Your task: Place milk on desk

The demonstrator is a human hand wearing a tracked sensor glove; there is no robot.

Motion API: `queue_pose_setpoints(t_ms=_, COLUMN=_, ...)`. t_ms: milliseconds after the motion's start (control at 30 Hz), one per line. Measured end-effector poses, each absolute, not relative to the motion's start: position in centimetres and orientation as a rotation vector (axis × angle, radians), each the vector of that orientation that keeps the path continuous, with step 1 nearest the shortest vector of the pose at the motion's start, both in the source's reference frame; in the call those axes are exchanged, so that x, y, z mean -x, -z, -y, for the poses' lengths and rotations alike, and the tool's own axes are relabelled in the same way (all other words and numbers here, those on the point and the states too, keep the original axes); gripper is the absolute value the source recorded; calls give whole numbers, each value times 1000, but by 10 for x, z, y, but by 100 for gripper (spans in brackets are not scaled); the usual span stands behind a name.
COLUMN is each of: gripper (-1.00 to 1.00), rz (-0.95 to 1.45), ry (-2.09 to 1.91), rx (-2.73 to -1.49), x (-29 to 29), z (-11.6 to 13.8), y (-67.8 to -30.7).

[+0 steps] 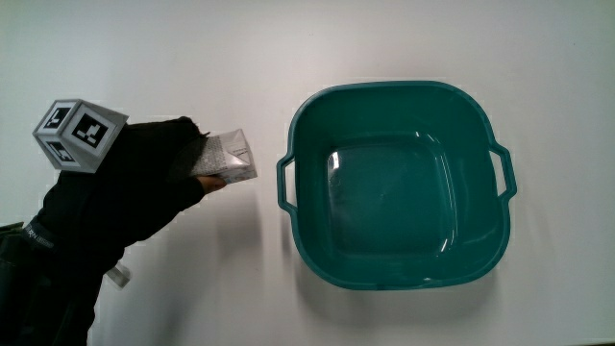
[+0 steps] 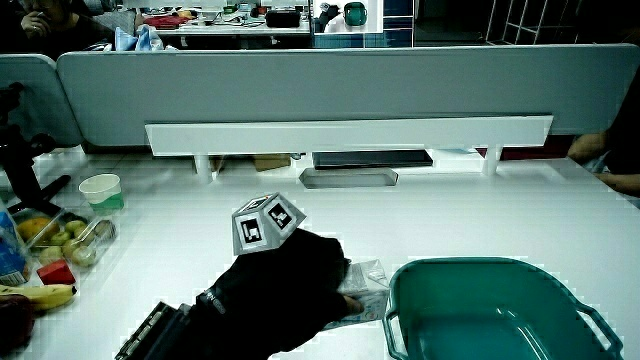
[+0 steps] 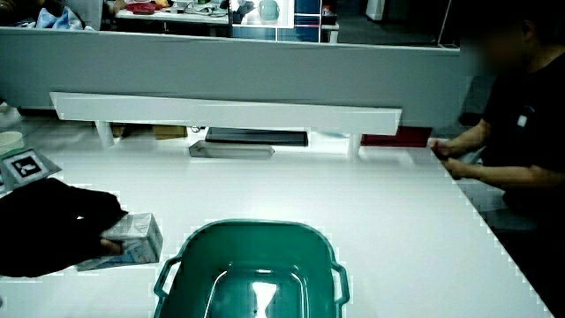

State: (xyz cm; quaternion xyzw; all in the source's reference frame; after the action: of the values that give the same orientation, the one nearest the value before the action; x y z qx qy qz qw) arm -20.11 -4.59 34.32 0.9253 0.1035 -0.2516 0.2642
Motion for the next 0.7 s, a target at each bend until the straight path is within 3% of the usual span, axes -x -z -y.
queue_pose_setpoints(t_ms=700, gripper=0, rz=-129, ry=685, rx=-2425, x=233, z=33, y=-403)
